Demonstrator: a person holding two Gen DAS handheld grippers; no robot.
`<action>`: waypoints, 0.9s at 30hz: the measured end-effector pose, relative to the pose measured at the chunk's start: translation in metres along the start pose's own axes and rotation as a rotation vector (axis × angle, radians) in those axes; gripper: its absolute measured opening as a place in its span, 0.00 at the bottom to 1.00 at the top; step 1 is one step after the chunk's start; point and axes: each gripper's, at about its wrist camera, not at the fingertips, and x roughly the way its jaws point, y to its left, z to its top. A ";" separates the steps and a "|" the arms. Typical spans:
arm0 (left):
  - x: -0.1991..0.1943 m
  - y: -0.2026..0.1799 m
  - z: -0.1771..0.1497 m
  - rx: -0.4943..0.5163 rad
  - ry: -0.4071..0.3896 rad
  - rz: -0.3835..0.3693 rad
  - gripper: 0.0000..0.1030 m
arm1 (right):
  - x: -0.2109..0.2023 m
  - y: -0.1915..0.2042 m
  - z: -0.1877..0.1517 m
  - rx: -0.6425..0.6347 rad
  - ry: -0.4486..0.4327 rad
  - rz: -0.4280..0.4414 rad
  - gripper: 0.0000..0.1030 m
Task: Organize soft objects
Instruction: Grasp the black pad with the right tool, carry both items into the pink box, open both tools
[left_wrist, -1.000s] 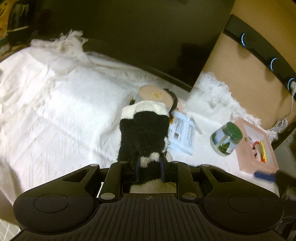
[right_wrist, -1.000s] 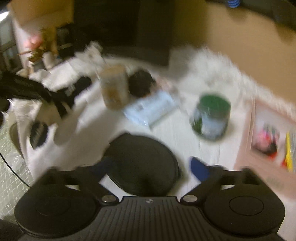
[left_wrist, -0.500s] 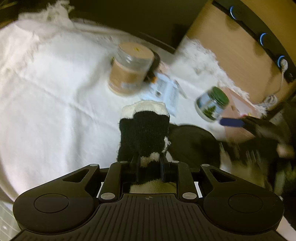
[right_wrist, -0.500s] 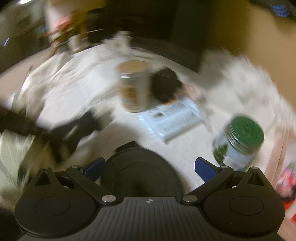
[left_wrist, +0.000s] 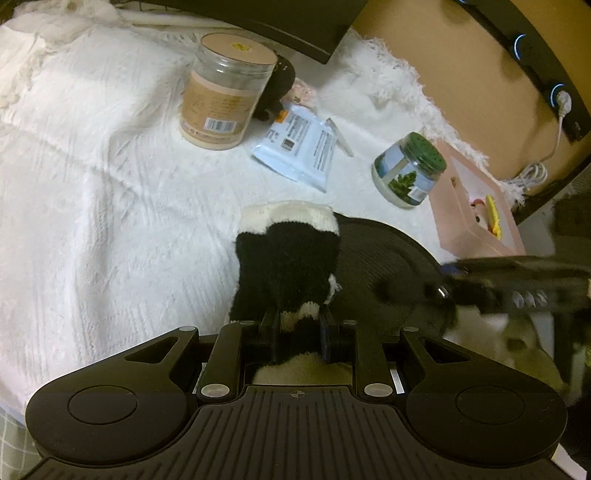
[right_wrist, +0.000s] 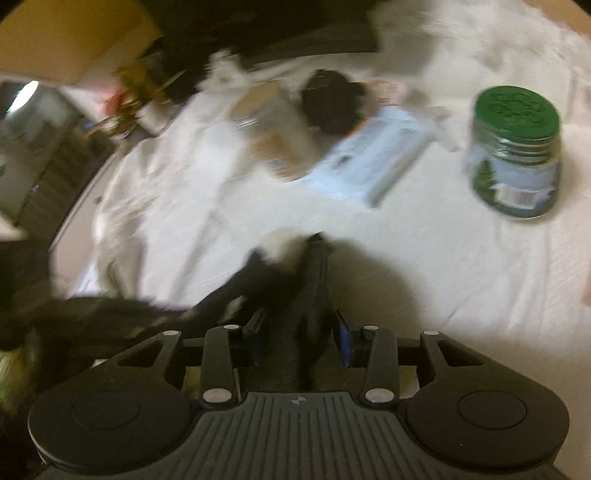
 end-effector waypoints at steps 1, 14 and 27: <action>0.000 0.000 0.000 0.001 0.001 0.003 0.23 | 0.000 0.004 -0.001 -0.017 0.005 -0.008 0.38; -0.014 -0.015 0.022 0.055 -0.054 -0.020 0.23 | -0.024 0.018 0.023 -0.024 -0.063 -0.143 0.18; -0.048 -0.136 0.154 0.316 -0.327 -0.231 0.23 | -0.235 0.000 0.079 0.087 -0.532 -0.539 0.17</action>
